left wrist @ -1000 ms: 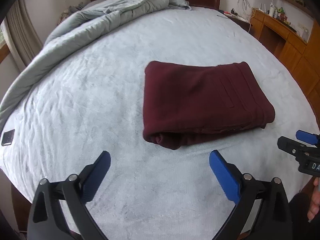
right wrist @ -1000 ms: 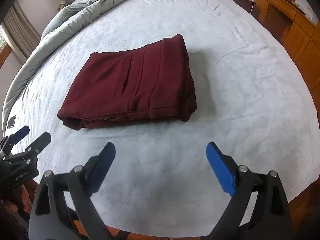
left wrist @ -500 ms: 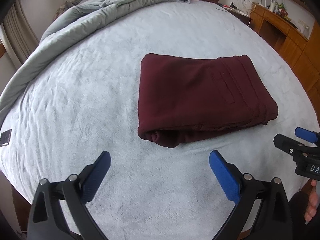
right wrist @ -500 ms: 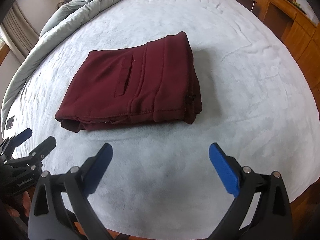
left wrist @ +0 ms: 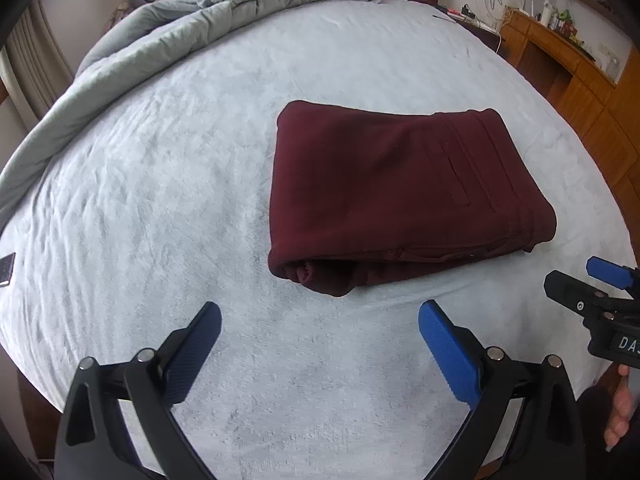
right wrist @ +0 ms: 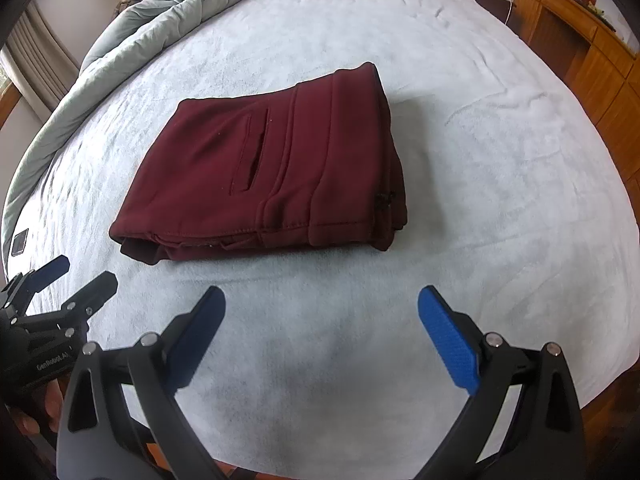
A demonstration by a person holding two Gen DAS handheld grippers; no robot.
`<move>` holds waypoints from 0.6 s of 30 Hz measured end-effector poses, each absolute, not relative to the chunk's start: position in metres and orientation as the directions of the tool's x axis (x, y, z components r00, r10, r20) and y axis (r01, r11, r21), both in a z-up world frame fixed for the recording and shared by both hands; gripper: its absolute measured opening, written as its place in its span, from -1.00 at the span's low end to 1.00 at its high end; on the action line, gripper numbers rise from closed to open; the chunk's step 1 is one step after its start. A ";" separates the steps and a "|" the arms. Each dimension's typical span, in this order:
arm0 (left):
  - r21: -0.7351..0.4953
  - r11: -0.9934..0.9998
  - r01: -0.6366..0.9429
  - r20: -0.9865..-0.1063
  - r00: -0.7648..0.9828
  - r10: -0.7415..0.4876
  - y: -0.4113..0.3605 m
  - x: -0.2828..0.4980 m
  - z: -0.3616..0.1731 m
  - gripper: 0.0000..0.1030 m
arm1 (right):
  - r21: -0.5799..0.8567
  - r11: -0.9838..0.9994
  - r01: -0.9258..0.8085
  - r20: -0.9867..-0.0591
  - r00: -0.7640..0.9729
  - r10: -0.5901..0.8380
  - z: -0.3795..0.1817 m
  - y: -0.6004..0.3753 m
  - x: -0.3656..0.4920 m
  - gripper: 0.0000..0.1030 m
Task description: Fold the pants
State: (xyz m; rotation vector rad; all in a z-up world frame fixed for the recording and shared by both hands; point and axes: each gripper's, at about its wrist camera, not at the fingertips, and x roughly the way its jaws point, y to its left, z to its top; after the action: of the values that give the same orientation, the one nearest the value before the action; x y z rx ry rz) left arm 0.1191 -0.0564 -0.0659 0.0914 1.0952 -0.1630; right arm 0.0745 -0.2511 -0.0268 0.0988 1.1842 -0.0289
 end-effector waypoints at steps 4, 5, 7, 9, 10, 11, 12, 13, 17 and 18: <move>0.006 0.985 0.171 -0.891 0.449 -0.073 -0.056 0.120 -0.067 0.93 | 0.049 0.996 0.070 -0.926 0.377 0.019 -0.027 -0.250 0.075 0.87; 0.011 0.985 0.171 -0.890 0.451 -0.069 -0.057 0.120 -0.067 0.93 | 0.042 0.997 0.068 -0.927 0.376 0.013 -0.027 -0.250 0.076 0.87; 0.017 0.985 0.173 -0.890 0.452 -0.064 -0.057 0.120 -0.068 0.93 | 0.031 0.998 0.063 -0.926 0.377 0.005 -0.027 -0.248 0.077 0.87; 0.022 0.985 0.173 -0.889 0.455 -0.060 -0.058 0.119 -0.068 0.93 | 0.033 0.998 0.060 -0.926 0.378 0.008 -0.027 -0.246 0.076 0.87; 0.025 0.984 0.174 -0.888 0.457 -0.059 -0.058 0.119 -0.068 0.93 | 0.035 0.998 0.059 -0.926 0.378 0.010 -0.027 -0.245 0.076 0.87; 0.030 0.984 0.173 -0.886 0.460 -0.054 -0.059 0.119 -0.067 0.93 | 0.035 0.998 0.059 -0.926 0.377 0.010 -0.027 -0.245 0.077 0.87; 0.034 0.984 0.173 -0.884 0.464 -0.052 -0.059 0.118 -0.067 0.93 | 0.035 0.998 0.058 -0.927 0.376 0.010 -0.027 -0.246 0.077 0.87; 0.036 0.984 0.173 -0.883 0.467 -0.050 -0.059 0.118 -0.066 0.93 | 0.034 0.998 0.057 -0.927 0.375 0.011 -0.028 -0.246 0.077 0.87; 0.041 0.984 0.171 -0.878 0.476 -0.046 -0.059 0.118 -0.064 0.93 | 0.031 0.998 0.060 -0.929 0.369 0.007 -0.029 -0.246 0.077 0.87; 0.038 0.984 0.171 -0.878 0.476 -0.049 -0.059 0.119 -0.064 0.93 | 0.032 0.998 0.060 -0.930 0.367 0.007 -0.030 -0.246 0.078 0.87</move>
State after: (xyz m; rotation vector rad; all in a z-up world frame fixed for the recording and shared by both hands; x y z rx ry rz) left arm 0.1185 -0.0590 -0.0643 0.1267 1.0669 -0.1348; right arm 0.0775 -0.2460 -0.0296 0.0637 1.1946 -0.0340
